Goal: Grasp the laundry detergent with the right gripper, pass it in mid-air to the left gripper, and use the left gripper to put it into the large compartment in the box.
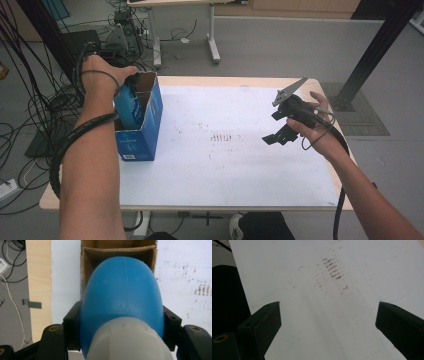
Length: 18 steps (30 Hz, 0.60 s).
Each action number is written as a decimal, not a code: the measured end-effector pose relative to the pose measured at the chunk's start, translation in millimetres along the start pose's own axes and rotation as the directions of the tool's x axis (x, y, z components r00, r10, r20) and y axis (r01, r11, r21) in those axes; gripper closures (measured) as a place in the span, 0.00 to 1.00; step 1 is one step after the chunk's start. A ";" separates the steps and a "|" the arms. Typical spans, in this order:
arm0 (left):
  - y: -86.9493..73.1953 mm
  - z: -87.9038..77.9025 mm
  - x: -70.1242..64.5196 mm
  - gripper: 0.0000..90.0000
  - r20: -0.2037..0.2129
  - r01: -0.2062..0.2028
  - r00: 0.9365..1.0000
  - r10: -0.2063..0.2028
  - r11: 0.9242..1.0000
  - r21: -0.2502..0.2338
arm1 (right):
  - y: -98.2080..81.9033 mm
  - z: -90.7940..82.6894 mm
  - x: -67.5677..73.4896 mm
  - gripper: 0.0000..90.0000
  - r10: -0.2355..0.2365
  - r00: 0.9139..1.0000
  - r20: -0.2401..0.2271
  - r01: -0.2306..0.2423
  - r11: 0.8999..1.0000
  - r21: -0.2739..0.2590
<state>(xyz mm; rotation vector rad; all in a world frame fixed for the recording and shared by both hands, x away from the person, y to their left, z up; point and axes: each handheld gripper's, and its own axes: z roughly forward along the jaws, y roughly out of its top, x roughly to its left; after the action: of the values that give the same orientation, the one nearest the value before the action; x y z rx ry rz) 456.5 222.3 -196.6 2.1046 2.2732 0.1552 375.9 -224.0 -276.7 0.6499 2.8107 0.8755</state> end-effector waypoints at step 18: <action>-6.2 58.7 1.2 0.41 0.010 -0.032 0.999 0.032 0.999 0.016 | 9.4 8.2 2.2 0.07 -0.010 1.000 0.002 0.010 1.000 0.014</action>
<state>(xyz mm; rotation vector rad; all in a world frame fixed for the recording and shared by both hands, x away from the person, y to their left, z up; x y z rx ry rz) 455.9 225.7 -255.6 2.1451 2.2443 0.1274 379.3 -211.9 -278.1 0.6371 2.8182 0.8537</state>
